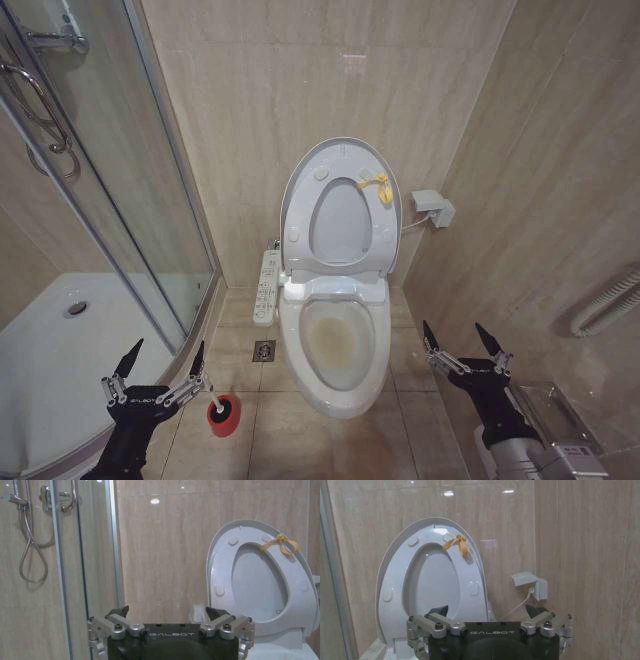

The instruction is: Open the toilet lid, clean the toilet bowl with a toilet brush, close the toilet lid, and flush.

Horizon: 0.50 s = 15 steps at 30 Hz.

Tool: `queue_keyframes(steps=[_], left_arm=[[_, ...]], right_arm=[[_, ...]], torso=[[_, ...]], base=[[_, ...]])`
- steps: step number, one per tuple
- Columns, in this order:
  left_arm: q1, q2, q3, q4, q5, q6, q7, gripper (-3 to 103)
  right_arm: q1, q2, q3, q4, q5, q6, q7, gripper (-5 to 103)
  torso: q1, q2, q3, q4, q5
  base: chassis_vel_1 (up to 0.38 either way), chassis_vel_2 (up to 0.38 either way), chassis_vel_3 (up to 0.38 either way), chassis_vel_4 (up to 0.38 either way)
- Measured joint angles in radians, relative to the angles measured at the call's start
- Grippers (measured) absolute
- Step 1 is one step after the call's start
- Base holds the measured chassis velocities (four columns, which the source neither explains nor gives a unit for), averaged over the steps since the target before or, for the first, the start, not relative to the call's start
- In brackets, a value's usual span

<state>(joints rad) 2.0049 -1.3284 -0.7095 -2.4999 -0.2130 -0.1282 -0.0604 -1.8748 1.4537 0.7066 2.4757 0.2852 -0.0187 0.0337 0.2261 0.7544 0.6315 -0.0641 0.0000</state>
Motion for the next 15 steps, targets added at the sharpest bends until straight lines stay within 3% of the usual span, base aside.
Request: queue_keyframes(steps=[15], left_arm=[[0.000, 0.000, 0.000, 0.000, 0.000, 0.000, 0.000, 100]], right_arm=[[0.000, 0.000, 0.000, 0.000, 0.000, 0.000, 0.000, 100]], torso=[[0.000, 0.000, 0.000, 0.0000, 0.0000]], base=[[0.000, 0.000, 0.000, 0.000]])
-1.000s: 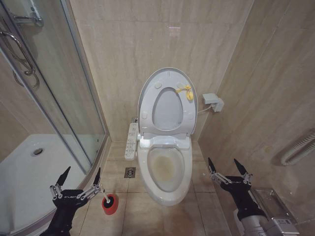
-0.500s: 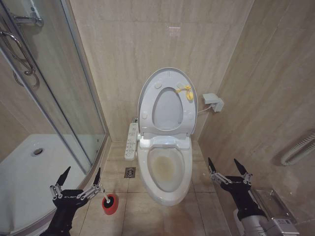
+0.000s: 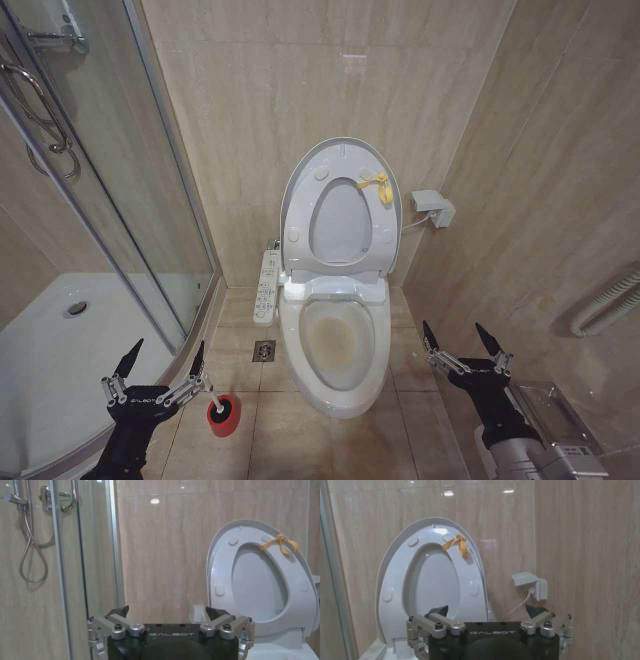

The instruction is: Open the toilet lid, clean the toilet bowl with a toilet brush, close the toilet lid, and flush.

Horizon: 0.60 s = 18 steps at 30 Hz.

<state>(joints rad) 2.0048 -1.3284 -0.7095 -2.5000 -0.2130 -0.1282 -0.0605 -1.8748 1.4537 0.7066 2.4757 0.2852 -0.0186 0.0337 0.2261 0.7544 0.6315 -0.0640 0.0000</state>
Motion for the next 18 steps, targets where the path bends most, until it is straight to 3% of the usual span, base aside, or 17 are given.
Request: queue_keyframes(steps=[18], left_arm=[[0.000, 0.000, 0.000, 0.000, 0.000, 0.000, 0.000, 100]], right_arm=[[0.000, 0.000, 0.000, 0.000, 0.000, 0.000, 0.000, 100]], torso=[[0.000, 0.000, 0.000, 0.0000, 0.0000]], base=[[0.000, 0.000, 0.000, 0.000]])
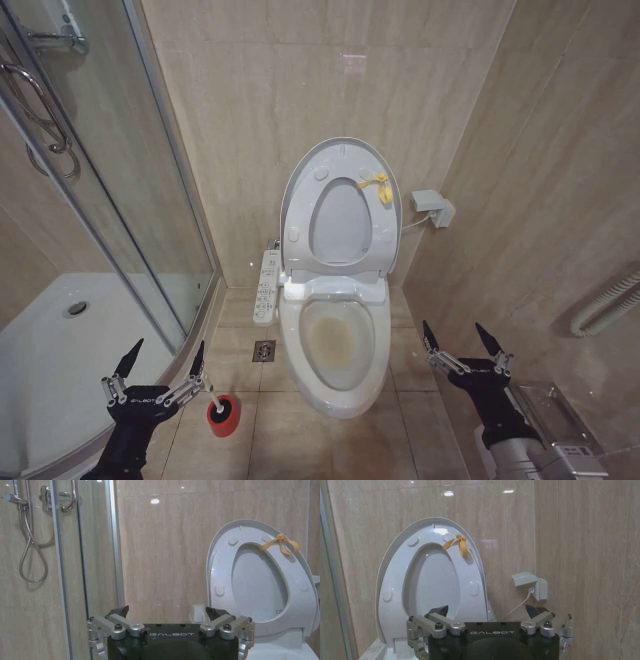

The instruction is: Open the toilet lid, clean the toilet bowl with a toilet brush, close the toilet lid, and flush.

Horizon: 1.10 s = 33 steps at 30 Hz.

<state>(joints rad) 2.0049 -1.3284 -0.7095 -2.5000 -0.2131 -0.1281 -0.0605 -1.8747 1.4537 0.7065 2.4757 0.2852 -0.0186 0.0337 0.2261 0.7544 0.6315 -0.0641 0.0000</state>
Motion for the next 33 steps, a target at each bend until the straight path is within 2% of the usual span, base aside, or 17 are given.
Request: queue_keyframes(steps=[23, 24, 26, 27, 29, 30, 32, 33], left_arm=[[0.000, 0.000, 0.000, 0.000, 0.000, 0.000, 0.000, 100], [0.000, 0.000, 0.000, 0.000, 0.000, 0.000, 0.000, 100], [0.000, 0.000, 0.000, 0.000, 0.000, 0.000, 0.000, 100], [0.000, 0.000, 0.000, 0.000, 0.000, 0.000, 0.000, 100], [0.000, 0.000, 0.000, 0.000, 0.000, 0.000, 0.000, 100], [0.000, 0.000, 0.000, 0.000, 0.000, 0.000, 0.000, 100], [0.000, 0.000, 0.000, 0.000, 0.000, 0.000, 0.000, 100], [0.000, 0.000, 0.000, 0.000, 0.000, 0.000, 0.000, 100]], right_arm=[[0.006, -0.004, 0.000, 0.000, 0.001, -0.008, 0.000, 100], [0.018, -0.011, 0.001, 0.000, 0.008, -0.023, 0.001, 100], [0.075, -0.047, 0.009, 0.000, 0.044, -0.098, 0.005, 100], [0.075, -0.047, 0.009, 0.000, 0.044, -0.098, 0.005, 100], [0.125, -0.080, 0.017, 0.003, 0.078, -0.166, 0.010, 100], [0.125, -0.080, 0.017, 0.003, 0.078, -0.166, 0.010, 100], [0.192, -0.124, 0.027, 0.006, 0.122, -0.259, 0.016, 100], [0.192, -0.124, 0.027, 0.006, 0.122, -0.259, 0.016, 100]], torso=[[0.000, 0.000, 0.000, 0.0000, 0.0000], [0.000, 0.000, 0.000, -0.0004, 0.0000], [0.000, 0.000, 0.000, 0.0002, 0.0002], [0.000, 0.000, 0.000, 0.0002, 0.0002], [0.000, 0.000, 0.000, 0.0002, 0.0001], [0.000, 0.000, 0.000, 0.0002, 0.0001], [0.000, 0.000, 0.000, 0.0002, 0.0001], [0.000, 0.000, 0.000, 0.0002, 0.0001]], base=[[0.000, 0.000, 0.000, 0.000], [0.000, 0.000, 0.000, 0.000], [0.000, 0.000, 0.000, 0.000], [0.000, 0.000, 0.000, 0.000], [0.000, 0.000, 0.000, 0.000], [0.000, 0.000, 0.000, 0.000], [0.000, 0.000, 0.000, 0.000], [0.000, 0.000, 0.000, 0.000]])
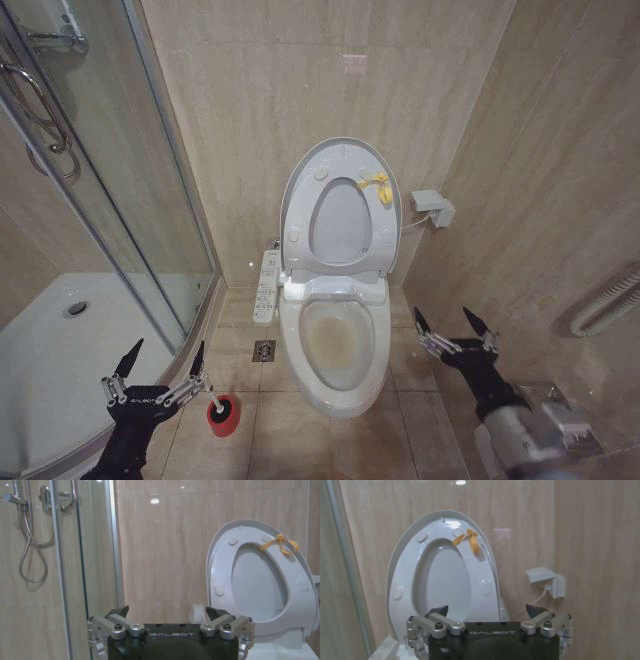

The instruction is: Open the toilet lid, clean the toilet bowl with a toilet brush, close the toilet lid, and flush.

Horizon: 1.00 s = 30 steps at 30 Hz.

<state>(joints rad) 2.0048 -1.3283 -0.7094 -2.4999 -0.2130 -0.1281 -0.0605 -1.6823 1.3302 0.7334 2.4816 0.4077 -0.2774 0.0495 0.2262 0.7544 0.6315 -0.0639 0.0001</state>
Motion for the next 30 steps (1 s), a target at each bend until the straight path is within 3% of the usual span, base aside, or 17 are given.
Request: queue_keyframes(steps=[7, 11, 19, 25, 30], left_arm=[[0.000, 0.000, 0.000, 0.000, 0.000, 0.000, 0.000, 100], [0.000, 0.000, 0.000, 0.000, 0.000, 0.000, 0.000, 100], [0.000, 0.000, 0.000, 0.000, 0.000, 0.000, 0.000, 100], [0.000, 0.000, 0.000, 0.000, 0.000, 0.000, 0.000, 100], [0.000, 0.000, 0.000, 0.000, 0.000, 0.000, 0.000, 100]], right_arm=[[0.167, -0.109, 0.025, 0.008, 0.111, -0.228, 0.015, 100], [0.200, -0.132, 0.030, 0.009, 0.135, -0.277, 0.018, 100], [0.223, -0.140, 0.029, -0.002, 0.147, -0.278, 0.027, 100], [0.395, -0.173, 0.011, -0.178, 0.225, -0.178, 0.114, 100], [0.439, -0.175, -0.019, -0.251, 0.228, -0.119, 0.112, 100]], torso=[[0.000, 0.000, 0.000, -0.0002, 0.0001], [0.000, 0.000, 0.000, 0.0000, 0.0000], [0.000, 0.000, 0.000, -0.0004, -0.0002], [0.000, 0.000, 0.000, 0.0008, 0.0002], [0.000, 0.000, 0.000, -0.0003, 0.0005]], base=[[0.000, 0.000, 0.000, 0.000], [0.000, 0.000, 0.000, 0.000], [0.000, 0.000, 0.000, 0.000], [0.000, 0.000, 0.000, 0.000], [0.000, 0.000, 0.000, 0.000]])
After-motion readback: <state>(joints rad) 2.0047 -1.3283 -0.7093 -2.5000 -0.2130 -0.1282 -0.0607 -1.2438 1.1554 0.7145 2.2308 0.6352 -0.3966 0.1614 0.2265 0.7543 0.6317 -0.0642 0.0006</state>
